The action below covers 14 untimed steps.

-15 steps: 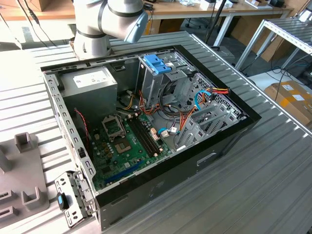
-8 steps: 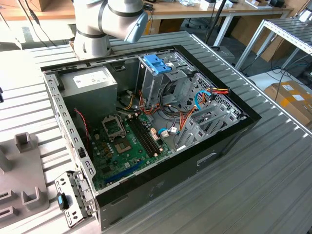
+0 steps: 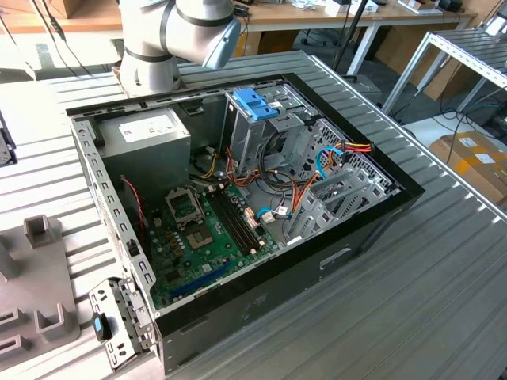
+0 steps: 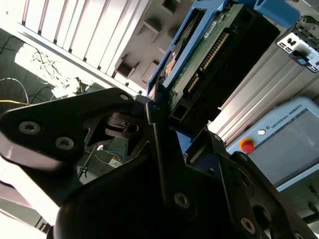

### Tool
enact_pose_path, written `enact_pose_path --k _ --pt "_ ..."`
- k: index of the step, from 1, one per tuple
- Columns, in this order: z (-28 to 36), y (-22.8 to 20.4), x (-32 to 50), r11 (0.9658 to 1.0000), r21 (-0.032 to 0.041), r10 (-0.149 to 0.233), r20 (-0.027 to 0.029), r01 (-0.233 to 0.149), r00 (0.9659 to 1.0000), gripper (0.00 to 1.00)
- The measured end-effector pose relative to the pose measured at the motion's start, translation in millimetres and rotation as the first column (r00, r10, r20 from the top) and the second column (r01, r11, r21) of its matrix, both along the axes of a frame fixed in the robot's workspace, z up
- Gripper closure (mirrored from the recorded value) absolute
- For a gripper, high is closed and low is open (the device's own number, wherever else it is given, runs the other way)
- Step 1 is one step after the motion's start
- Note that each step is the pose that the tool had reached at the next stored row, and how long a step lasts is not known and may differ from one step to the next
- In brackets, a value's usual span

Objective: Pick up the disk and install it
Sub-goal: 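Pick up the disk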

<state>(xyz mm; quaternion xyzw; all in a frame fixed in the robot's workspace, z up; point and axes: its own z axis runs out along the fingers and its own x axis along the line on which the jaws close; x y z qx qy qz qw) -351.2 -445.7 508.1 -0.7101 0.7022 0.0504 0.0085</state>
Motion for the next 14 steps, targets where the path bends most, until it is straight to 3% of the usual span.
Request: enact_pose_path --k 14 --pt "0.0 -0.4 14.4 1.0 0.0 0.0 0.0 0.0 1.0 0.63"
